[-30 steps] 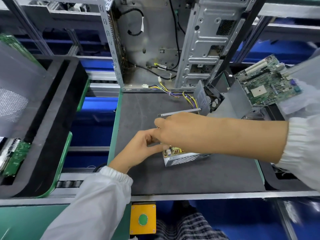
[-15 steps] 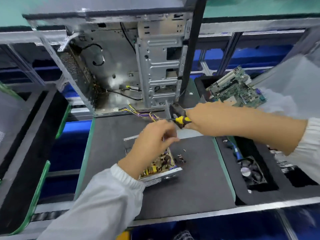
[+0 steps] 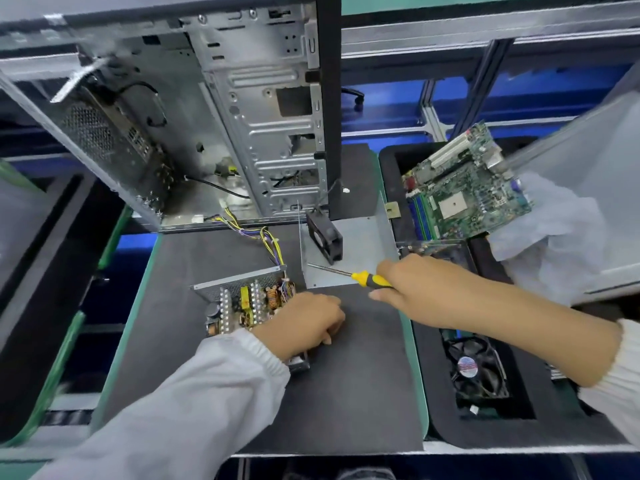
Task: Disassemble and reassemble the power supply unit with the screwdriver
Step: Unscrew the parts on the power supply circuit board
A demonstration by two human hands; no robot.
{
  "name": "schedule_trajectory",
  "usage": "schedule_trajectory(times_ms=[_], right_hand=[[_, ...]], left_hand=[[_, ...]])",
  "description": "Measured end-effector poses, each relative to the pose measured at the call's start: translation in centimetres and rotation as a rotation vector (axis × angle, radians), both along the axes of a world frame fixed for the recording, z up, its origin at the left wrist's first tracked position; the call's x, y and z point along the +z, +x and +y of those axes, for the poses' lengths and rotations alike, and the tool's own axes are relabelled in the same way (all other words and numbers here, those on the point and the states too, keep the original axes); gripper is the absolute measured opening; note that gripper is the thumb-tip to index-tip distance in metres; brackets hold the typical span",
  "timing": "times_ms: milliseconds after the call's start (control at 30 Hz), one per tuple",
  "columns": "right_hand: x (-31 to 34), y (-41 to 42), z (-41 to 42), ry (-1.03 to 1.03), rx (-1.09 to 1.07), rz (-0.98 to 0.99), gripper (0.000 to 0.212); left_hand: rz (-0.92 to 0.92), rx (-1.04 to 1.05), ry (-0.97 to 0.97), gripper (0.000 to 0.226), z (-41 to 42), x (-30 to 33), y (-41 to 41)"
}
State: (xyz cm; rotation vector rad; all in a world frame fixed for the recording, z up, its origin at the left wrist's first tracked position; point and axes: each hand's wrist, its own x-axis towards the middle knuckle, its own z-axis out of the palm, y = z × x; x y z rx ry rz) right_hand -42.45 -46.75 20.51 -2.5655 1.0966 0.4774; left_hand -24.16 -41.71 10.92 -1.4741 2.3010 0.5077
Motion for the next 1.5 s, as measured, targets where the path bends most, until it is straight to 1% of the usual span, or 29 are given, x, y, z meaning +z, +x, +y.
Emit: schedule_trajectory(times_ms=[67,100,133,200,267,333,367,400,433,467,567,700,767,900,1000,1267,1333,1400,1500], right_hand=[[0.1,0.0,-0.1,-0.002,0.013,-0.007,0.036],[0.3,0.0,-0.1,-0.003,0.015,-0.012,0.036],[0.4,0.0,-0.2,-0.005,0.016,-0.019,0.037],[0.9,0.1,-0.3,-0.009,0.010,-0.038,0.038],[1.3,0.3,-0.3,-0.004,0.002,-0.070,0.036],[1.7,0.8,-0.1,0.011,0.005,-0.117,0.033],[1.8,1.1,0.0,0.021,0.008,-0.145,0.032],[2.0,1.5,0.2,0.028,0.010,-0.171,0.032],[2.1,1.9,0.4,0.029,0.015,-0.191,0.033],[2.2,2.3,0.5,0.026,0.023,-0.200,0.034],[2.3,3.4,0.6,0.018,0.040,-0.208,0.034],[2.5,4.2,0.4,-0.004,0.039,-0.232,0.032],[2.6,4.4,0.3,-0.010,0.018,-0.250,0.032],[2.8,4.6,0.0,-0.021,-0.013,-0.266,0.032],[2.9,4.6,-0.2,-0.032,-0.002,-0.241,0.030],[3.1,3.9,-0.6,-0.097,0.033,-0.188,0.027],[3.3,3.6,-0.8,-0.074,0.036,-0.205,0.029],[3.5,3.6,-1.1,0.001,0.020,-0.258,0.029],[3.7,3.7,-1.4,0.166,-0.040,-0.376,0.018]], left_hand=[[0.045,0.042,0.000,0.017,0.2,0.1,0.3],[0.117,0.090,-0.013,0.014,0.4,0.3,0.6],[0.239,0.175,-0.042,0.009,0.6,0.6,1.0],[0.582,0.444,-0.112,0.004,1.1,1.4,2.2],[0.997,0.804,-0.151,0.008,1.6,2.2,3.7],[1.469,1.131,-0.081,0.010,2.3,3.0,5.0],[1.672,1.245,-0.021,0.014,2.5,3.2,5.5],[1.813,1.324,0.015,0.019,2.6,3.3,6.0],[1.890,1.369,0.019,0.022,2.6,3.3,6.6],[1.925,1.385,0.009,0.021,2.5,3.4,7.0],[1.956,1.357,-0.015,0.016,2.4,3.7,7.8],[1.967,1.295,0.016,0.009,2.2,4.0,8.7],[1.973,1.291,0.029,0.009,2.0,4.0,9.1],[1.970,1.256,0.063,0.012,1.7,4.1,9.4],[1.960,1.249,0.070,0.011,1.3,4.1,9.4],[1.877,1.163,0.107,0.012,0.7,3.5,9.3],[1.813,1.102,0.044,0.010,0.6,3.5,9.3],[1.720,1.037,-0.041,0.008,0.6,3.6,9.3],[1.715,1.004,-0.076,0.007,0.6,3.7,9.5]])
